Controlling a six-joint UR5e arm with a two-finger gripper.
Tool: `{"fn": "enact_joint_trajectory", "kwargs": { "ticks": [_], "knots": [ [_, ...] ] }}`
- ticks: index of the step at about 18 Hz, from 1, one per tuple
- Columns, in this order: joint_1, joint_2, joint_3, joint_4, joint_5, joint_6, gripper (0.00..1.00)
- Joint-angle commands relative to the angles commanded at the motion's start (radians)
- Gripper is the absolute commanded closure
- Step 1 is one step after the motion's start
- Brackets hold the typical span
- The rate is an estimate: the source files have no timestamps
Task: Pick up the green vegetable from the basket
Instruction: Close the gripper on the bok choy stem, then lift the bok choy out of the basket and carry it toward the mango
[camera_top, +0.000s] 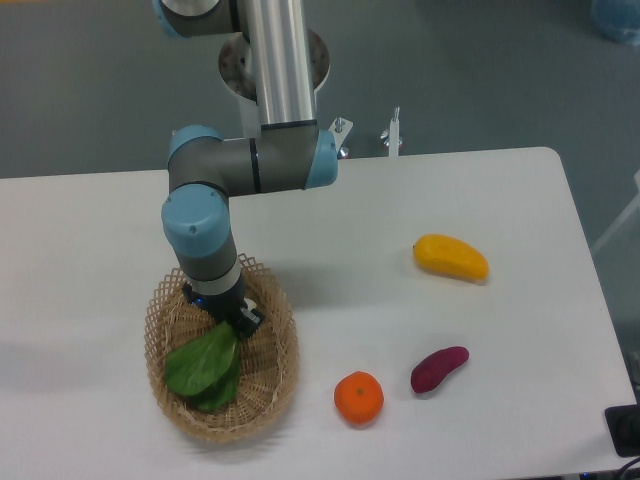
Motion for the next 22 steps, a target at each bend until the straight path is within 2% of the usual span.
{"fn": "enact_joint_trajectory", "kwargs": {
  "ticks": [6,9,13,19,22],
  "knots": [
    [0.006,0.031,0.026,-0.003,-0.011,0.006,0.64],
    [0.037,0.058,0.055,-0.018,-0.02,0.052,0.63],
    [0.11,0.109,0.058,-0.028,-0.08,0.112,0.63],
    [0.242,0.161,0.136,-0.173,-0.124,0.242,0.63],
    [0.31,0.176,0.21,-0.273,-0.143,0.328,0.63]
  ]
}}
